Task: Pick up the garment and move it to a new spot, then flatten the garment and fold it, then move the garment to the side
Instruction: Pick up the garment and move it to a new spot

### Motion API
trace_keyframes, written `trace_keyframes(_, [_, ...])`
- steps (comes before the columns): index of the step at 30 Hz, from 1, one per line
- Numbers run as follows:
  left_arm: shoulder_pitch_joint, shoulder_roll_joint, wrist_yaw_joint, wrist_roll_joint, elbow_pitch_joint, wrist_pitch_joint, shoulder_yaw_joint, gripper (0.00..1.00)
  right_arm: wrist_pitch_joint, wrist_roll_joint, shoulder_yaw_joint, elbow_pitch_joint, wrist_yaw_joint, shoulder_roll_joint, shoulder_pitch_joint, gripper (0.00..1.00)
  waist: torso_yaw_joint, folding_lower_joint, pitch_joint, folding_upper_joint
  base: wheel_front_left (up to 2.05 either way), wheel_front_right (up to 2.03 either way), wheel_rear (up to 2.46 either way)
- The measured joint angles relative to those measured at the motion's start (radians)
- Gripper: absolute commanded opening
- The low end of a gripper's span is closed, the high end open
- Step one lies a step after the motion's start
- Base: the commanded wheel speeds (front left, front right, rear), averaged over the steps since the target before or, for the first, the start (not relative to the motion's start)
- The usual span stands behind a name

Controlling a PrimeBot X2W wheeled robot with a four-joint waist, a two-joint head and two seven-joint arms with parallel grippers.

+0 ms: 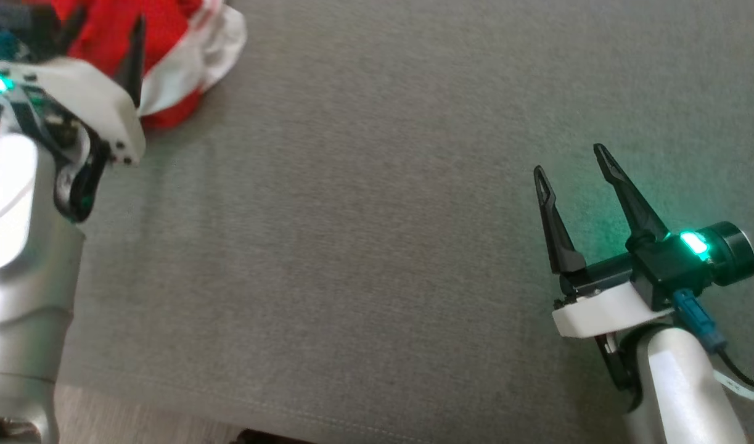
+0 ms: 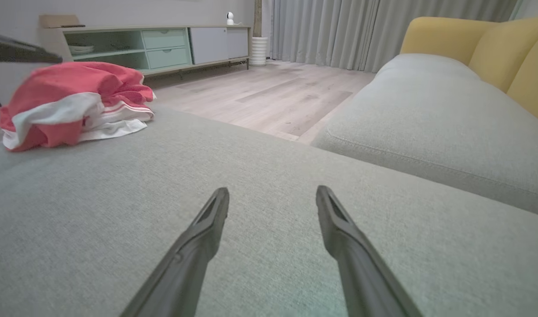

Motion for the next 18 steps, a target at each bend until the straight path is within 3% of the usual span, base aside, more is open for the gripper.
trace_keyframes(5, [-0.01, 0.015, 0.002, -0.03, 0.126, 0.057, -0.012, 1.0, 0.012, 0.0, -0.001, -0.024, 0.0, -0.001, 0.0, 1.0, -0.044, -0.0002, 0.054, 0.0, 0.0, 0.0, 0.0])
trace_keyframes(11, [-0.052, 0.032, 0.073, -0.019, 0.211, 0.032, 0.008, 1.0, 0.015, -0.007, -0.008, -0.034, 0.0, -0.001, 0.001, 1.0, -0.075, -0.0002, 0.093, 0.0, 0.0, 0.0, 0.0])
trace_keyframes(15, [-0.058, 0.033, 0.081, -0.026, 0.272, 0.027, 0.017, 0.96, 0.015, -0.007, -0.005, -0.034, 0.0, -0.001, 0.001, 1.0, -0.083, -0.0004, 0.1, 0.0, 0.0, 0.0, 0.0])
trace_keyframes(16, [-0.058, 0.033, 0.081, -0.026, 0.283, 0.027, 0.019, 0.71, 0.015, -0.007, -0.003, -0.034, 0.0, -0.001, 0.001, 1.0, -0.084, -0.0003, 0.101, 0.0, 0.0, 0.0, 0.0])
trace_keyframes(18, [-0.058, 0.033, 0.081, -0.026, 0.301, 0.022, 0.02, 0.06, 0.014, -0.007, 0.0, -0.033, 0.0, -0.001, 0.001, 1.0, -0.086, -0.0003, 0.101, 0.0, 0.0, 0.0, 0.0])
